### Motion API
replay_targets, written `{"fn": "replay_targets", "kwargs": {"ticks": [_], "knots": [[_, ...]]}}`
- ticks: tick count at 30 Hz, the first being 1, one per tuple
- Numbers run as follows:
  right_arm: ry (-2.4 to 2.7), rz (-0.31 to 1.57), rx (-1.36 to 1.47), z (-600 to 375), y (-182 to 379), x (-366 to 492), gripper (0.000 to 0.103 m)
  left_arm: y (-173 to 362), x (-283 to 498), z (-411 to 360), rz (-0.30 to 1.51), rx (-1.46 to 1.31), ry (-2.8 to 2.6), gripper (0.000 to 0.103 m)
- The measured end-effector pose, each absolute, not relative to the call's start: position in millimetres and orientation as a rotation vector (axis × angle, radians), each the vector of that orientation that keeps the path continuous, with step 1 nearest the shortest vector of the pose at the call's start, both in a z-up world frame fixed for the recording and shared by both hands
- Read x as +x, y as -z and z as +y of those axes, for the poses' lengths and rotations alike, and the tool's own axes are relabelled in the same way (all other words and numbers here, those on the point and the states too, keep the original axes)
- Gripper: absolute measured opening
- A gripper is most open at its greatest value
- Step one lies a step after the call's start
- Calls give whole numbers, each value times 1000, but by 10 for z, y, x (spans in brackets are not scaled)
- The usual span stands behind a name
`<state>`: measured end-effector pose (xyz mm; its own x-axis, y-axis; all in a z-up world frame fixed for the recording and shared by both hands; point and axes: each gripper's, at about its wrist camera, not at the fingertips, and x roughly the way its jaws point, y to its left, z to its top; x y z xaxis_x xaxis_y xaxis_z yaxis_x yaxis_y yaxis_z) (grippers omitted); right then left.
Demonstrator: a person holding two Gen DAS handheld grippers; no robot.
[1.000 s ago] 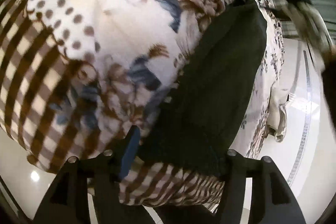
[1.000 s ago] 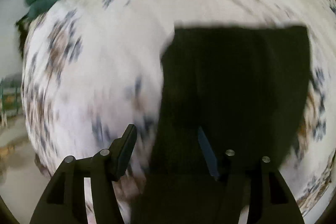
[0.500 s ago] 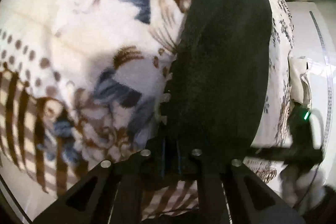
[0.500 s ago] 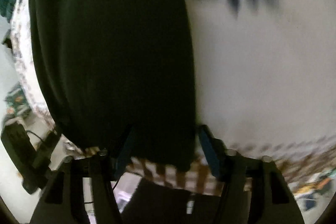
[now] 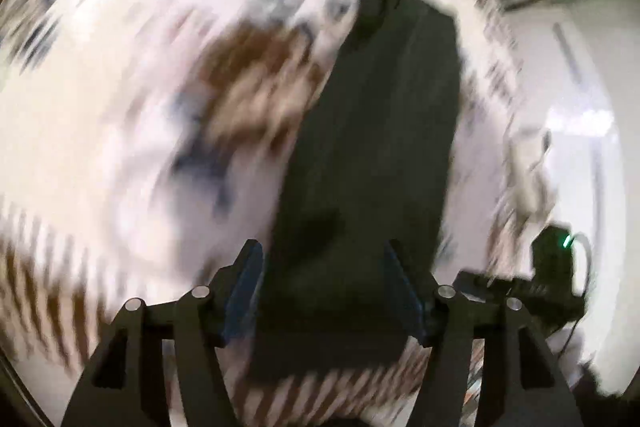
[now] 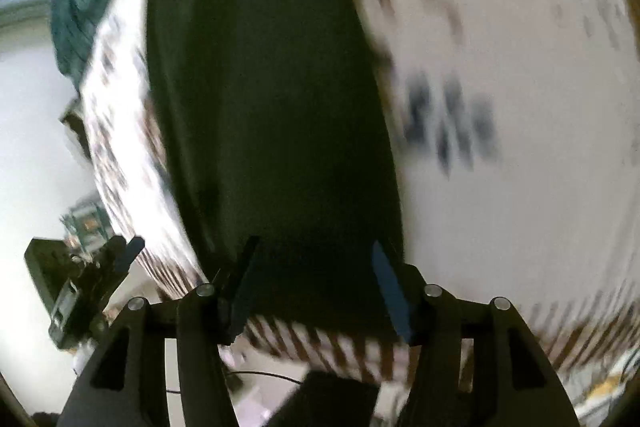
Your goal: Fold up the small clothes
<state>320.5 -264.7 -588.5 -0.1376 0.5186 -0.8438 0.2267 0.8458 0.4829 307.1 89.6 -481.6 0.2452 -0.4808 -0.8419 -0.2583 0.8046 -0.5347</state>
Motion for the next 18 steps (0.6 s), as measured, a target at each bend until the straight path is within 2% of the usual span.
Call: {"fn": "replay_targets", "kwargs": {"ticks": [5, 11, 12, 13, 14, 18], "knots": [[-217, 1518, 572, -2875, 5687, 4316, 59, 4874, 4549, 858, 1182, -705, 216, 60], [-152, 1438, 578, -3001, 5767, 5584, 59, 5388, 6092, 670, 1218, -695, 251, 60], [-144, 1434, 581, -2982, 5830, 5713, 59, 5502, 6282, 586, 1237, -680, 278, 55], [-135, 1429, 586, -3000, 5867, 5837, 59, 5571, 6387, 528, 1251, -653, 285, 42], [-126, 1425, 592, -3064, 5915, 5961, 59, 5646, 6480, 476, 1268, -612, 294, 7], [-92, 1411, 622, -3090, 6114, 6211, 59, 5533, 6481, 565, 1215, -581, 368, 5]]}}
